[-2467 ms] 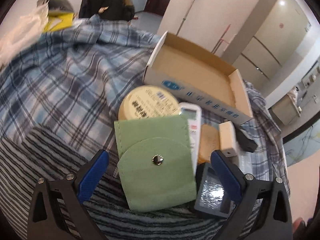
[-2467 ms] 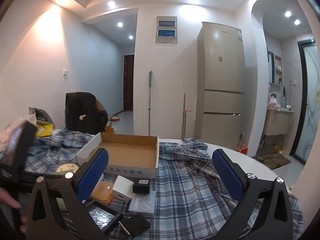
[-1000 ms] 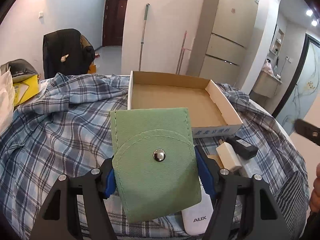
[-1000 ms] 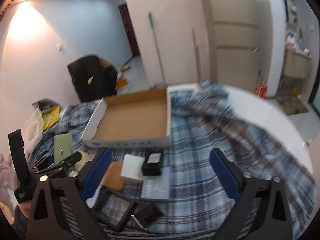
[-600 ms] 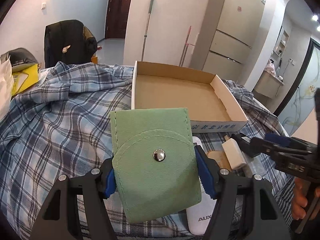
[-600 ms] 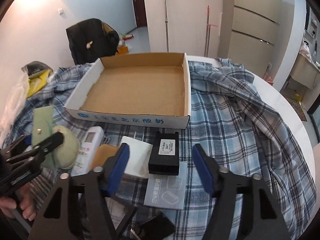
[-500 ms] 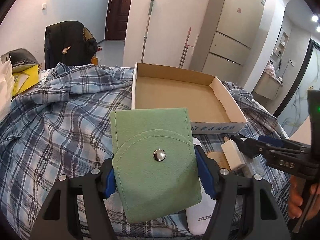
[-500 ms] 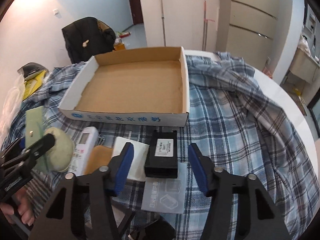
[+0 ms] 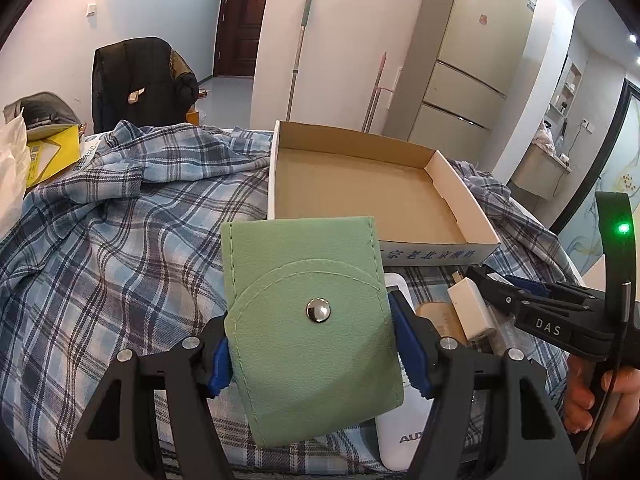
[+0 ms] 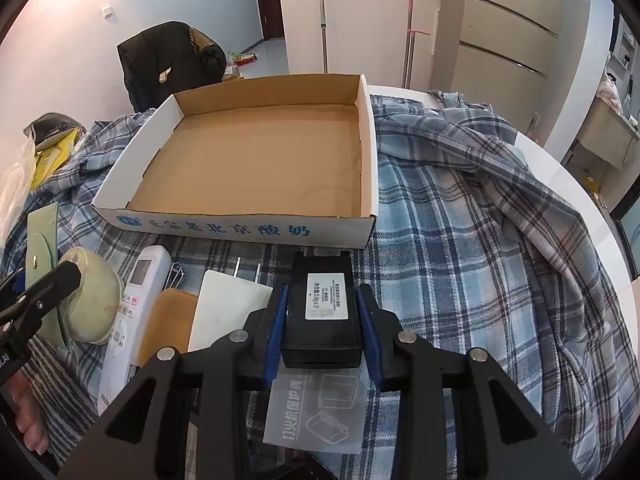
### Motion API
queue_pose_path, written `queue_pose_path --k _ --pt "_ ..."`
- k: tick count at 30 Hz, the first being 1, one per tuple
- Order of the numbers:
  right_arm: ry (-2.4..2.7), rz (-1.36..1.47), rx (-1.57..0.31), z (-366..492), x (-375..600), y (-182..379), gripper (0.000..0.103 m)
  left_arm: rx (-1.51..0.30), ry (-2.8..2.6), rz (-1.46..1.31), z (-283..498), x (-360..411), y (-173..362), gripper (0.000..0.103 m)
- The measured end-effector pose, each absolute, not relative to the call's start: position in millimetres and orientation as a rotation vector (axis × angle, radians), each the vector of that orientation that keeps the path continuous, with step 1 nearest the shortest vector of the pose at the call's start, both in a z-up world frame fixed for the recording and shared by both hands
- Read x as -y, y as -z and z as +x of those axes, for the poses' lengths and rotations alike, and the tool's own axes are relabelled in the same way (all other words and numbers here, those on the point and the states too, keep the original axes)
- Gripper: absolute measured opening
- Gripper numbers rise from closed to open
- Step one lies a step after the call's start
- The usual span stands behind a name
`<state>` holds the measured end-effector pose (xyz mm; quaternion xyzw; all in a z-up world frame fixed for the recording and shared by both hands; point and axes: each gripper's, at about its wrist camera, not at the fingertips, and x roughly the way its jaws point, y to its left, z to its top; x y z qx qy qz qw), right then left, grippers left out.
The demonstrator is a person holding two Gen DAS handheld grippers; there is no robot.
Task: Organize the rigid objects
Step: 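Lift the green pouch with the left gripper while the right gripper grasps the black block, then carry the pouch and black block into the box with both grippers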
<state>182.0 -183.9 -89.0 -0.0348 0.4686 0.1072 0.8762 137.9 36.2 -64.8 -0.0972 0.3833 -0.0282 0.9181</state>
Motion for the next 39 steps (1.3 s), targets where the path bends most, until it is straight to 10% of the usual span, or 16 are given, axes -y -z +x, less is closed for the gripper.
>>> queue_pose_path --k 39 --pt "-0.273 0.015 -0.900 267.9 160.2 23.1 0.033 -0.771 0.032 -0.090 244.4 -17.6 -15.8 0.070"
